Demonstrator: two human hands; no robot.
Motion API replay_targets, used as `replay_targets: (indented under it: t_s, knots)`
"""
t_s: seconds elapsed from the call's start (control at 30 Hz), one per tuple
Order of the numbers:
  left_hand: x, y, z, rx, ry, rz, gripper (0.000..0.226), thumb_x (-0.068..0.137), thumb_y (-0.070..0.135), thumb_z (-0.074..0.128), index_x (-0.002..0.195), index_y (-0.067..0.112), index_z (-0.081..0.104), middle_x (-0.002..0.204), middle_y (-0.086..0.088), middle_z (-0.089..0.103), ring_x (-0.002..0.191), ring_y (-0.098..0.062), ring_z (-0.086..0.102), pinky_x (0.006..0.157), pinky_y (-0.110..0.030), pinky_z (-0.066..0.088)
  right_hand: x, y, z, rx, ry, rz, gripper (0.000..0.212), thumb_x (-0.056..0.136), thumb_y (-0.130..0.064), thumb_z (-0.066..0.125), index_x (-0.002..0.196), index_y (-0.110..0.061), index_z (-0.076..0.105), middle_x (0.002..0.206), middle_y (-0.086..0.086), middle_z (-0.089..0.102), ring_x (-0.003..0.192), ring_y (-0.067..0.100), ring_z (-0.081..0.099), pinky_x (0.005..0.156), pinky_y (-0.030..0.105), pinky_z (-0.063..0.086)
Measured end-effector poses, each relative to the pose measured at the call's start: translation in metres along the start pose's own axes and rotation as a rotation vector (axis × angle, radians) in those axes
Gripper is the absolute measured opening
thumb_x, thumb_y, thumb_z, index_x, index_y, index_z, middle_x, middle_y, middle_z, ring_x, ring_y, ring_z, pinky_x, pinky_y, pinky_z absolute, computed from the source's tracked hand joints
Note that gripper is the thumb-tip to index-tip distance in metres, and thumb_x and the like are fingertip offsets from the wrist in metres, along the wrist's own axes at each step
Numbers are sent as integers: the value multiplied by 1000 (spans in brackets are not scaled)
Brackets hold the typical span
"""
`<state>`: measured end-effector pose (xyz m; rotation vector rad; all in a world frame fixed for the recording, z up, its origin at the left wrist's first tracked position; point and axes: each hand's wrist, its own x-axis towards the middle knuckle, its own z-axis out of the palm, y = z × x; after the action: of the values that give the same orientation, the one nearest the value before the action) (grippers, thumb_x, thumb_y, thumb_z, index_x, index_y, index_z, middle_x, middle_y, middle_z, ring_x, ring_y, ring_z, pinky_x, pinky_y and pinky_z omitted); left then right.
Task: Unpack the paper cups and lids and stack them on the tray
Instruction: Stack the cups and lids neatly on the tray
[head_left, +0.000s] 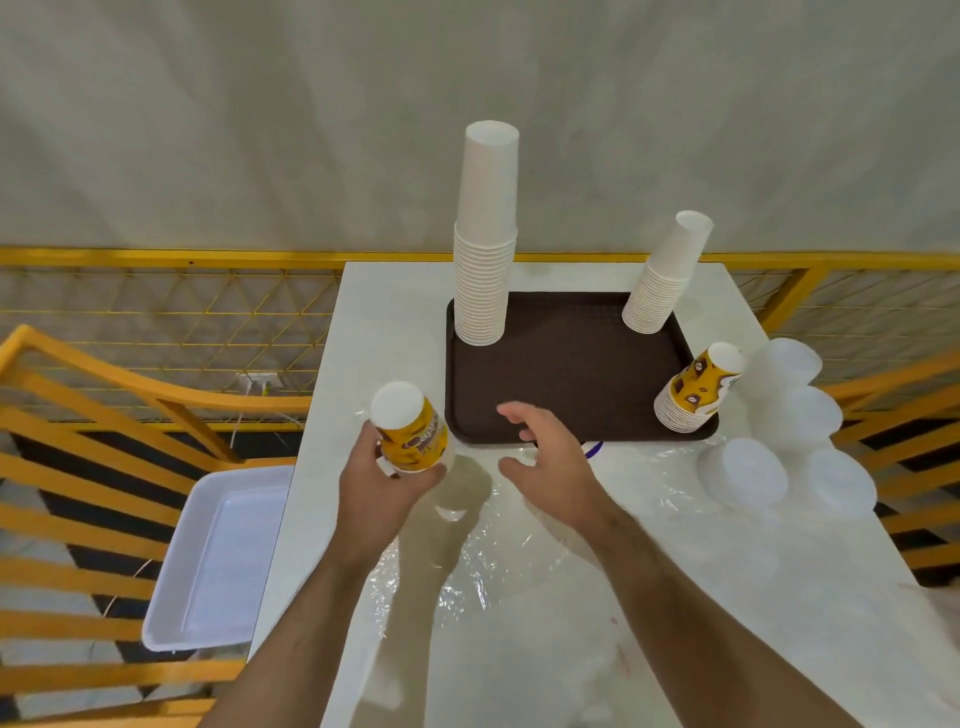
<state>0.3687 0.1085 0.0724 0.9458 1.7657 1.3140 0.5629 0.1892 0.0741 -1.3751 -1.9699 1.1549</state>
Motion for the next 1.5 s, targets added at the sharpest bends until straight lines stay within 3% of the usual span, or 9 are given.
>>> replay_targets:
  t_s: [0.17,0.37,0.43,0.57,0.67,0.83,0.93,1.0,1.5]
  knots:
    - [-3,28,32,64,-200,46,72,68,16,91,122,44,52,111,22,66,103,8,62,79,-14,54,8,-18,-30,161,-305,-18,90,74,7,71,145,-41,41,137,-17,55,124,4,54,91,25,54]
    - [-1,49,60,103,-373,31,77,64,19,93,119,48,48,118,23,63,106,10,60,82,-17,54,5,-2,-75,140,-362,1,94,66,-7,90,144,-34,44,129,-19,62,120,4,60,96,29,55]
    - [1,56,69,106,-422,28,73,65,20,93,119,47,51,121,18,63,104,11,61,80,-15,54,3,6,-89,150,-325,10,94,63,-16,94,142,-35,46,129,-18,63,120,7,61,100,39,55]
    - [9,71,93,19,-597,4,80,70,23,89,139,34,51,130,11,65,119,-9,62,99,-37,53,2,21,-119,176,-204,10,92,60,-24,97,138,-34,48,127,-14,66,118,11,64,99,46,55]
    - [18,73,116,14,-614,-13,67,82,19,80,141,34,51,137,12,59,130,-7,51,105,-31,46,5,30,-146,225,-33,15,89,62,-19,96,136,-32,49,125,-12,67,115,10,66,96,42,57]
    - [35,28,144,599,-470,48,59,93,27,66,147,21,45,148,0,44,139,-19,38,115,-35,33,17,42,-200,202,360,59,87,65,-26,94,135,-36,44,119,-25,62,100,-5,65,80,16,52]
    - [40,1,157,1072,-564,53,66,96,40,55,155,26,28,163,-3,23,151,-32,11,122,-49,14,27,58,-217,140,501,93,91,71,-30,91,144,-33,38,134,-13,59,112,3,58,91,27,52]
    - [37,-12,163,1157,-586,10,67,98,43,49,157,28,20,165,-2,15,153,-31,5,122,-50,9,32,71,-220,98,561,131,92,73,-33,89,147,-29,36,142,-5,56,120,11,55,96,36,50]
    - [38,-24,164,1177,-537,10,62,101,34,43,157,34,18,166,5,12,153,-22,5,121,-49,7,48,142,-198,-49,460,329,91,69,-26,92,142,-22,37,138,1,57,124,24,57,103,46,49]
